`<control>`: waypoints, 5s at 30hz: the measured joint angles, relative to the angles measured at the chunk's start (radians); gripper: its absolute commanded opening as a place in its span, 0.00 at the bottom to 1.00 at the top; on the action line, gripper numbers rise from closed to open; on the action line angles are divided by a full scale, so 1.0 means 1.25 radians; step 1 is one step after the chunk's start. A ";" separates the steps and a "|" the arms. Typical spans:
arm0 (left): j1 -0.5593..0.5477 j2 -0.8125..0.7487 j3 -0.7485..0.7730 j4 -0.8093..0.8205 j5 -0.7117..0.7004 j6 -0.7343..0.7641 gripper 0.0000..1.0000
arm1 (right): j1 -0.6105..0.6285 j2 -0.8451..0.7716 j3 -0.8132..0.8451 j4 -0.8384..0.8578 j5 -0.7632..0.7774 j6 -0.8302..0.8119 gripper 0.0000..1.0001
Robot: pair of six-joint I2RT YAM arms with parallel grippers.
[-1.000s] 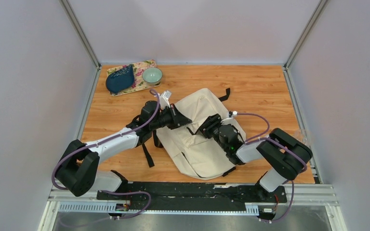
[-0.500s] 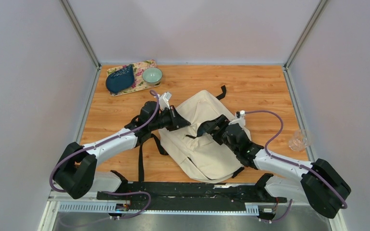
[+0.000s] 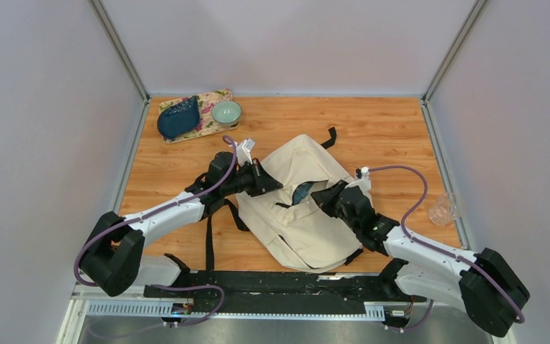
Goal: Pack the student bag
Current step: Place the personal item in the student bag, then adjust the student bag at the center of the board.
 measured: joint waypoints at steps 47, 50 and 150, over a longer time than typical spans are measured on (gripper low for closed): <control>-0.063 -0.047 0.087 -0.204 -0.032 0.207 0.60 | -0.002 -0.058 0.229 -0.237 -0.002 -0.260 0.31; -0.063 -0.131 0.047 -0.211 -0.078 0.212 0.62 | -0.002 0.026 0.269 -0.241 -0.028 -0.282 0.24; -0.077 -0.089 -0.411 0.378 0.049 -0.170 0.77 | 0.013 0.230 0.267 -0.272 -0.073 -0.439 0.13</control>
